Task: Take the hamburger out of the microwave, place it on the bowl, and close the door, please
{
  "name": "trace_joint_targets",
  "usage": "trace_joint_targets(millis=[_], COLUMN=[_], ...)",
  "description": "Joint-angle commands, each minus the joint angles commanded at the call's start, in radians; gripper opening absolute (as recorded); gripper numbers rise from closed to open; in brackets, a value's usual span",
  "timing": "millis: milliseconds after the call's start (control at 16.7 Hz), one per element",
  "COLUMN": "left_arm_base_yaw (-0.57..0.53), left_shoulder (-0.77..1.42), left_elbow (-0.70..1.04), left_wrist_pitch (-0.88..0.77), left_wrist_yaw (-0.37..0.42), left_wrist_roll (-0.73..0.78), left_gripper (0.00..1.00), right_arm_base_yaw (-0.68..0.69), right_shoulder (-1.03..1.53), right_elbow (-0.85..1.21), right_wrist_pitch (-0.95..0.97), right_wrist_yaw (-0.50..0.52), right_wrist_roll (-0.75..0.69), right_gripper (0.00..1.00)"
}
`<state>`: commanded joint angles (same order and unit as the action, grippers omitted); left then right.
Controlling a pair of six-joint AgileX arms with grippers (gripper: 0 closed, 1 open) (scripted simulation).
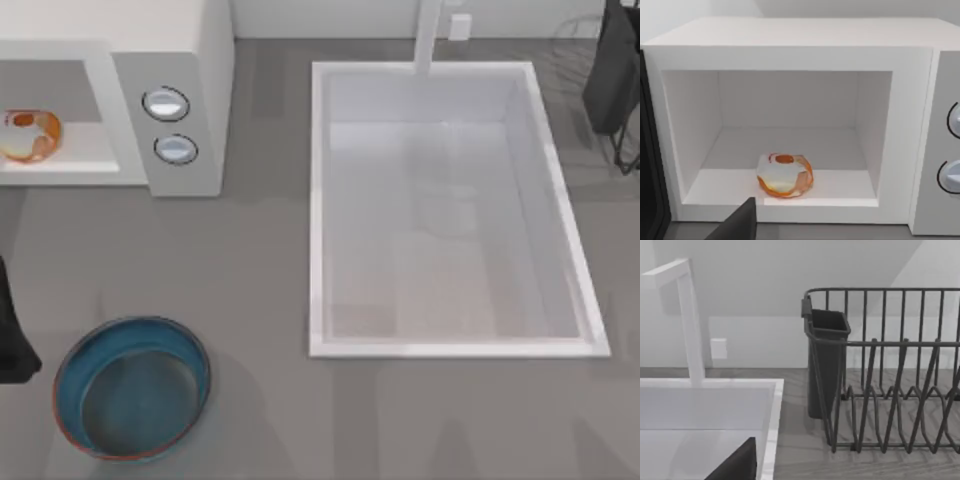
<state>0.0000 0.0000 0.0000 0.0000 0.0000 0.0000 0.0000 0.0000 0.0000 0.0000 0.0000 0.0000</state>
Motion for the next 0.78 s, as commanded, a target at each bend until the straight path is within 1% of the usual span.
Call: trace_joint_targets(millis=[180,360,540,780], left_arm_base_yaw=[0.002,0.01,0.022,0.043], left_shoulder=[0.03,0.153,0.367,0.76], left_elbow=[0.014,0.068,0.157,0.311], left_wrist_pitch=[0.017,0.084,0.193,0.382], left_wrist_yaw=[0.002,0.012,0.028,0.055], left_wrist_roll=[0.001,0.005,0.011,0.022], left_gripper=[1.0,1.0,1.0,1.0], right_arm_base_yaw=[0.0,0.0,0.0,0.0], right_shoulder=[0.0,0.0,0.0,0.0], right_elbow=[0.0,0.0,0.0,0.0], right_wrist_pitch=[0.0,0.0,0.0,0.0], right_wrist_yaw=[0.0,0.0,0.0,0.0], right_wrist_roll=[0.0,0.0,0.0,0.0], right_gripper=[1.0,1.0,1.0,1.0])
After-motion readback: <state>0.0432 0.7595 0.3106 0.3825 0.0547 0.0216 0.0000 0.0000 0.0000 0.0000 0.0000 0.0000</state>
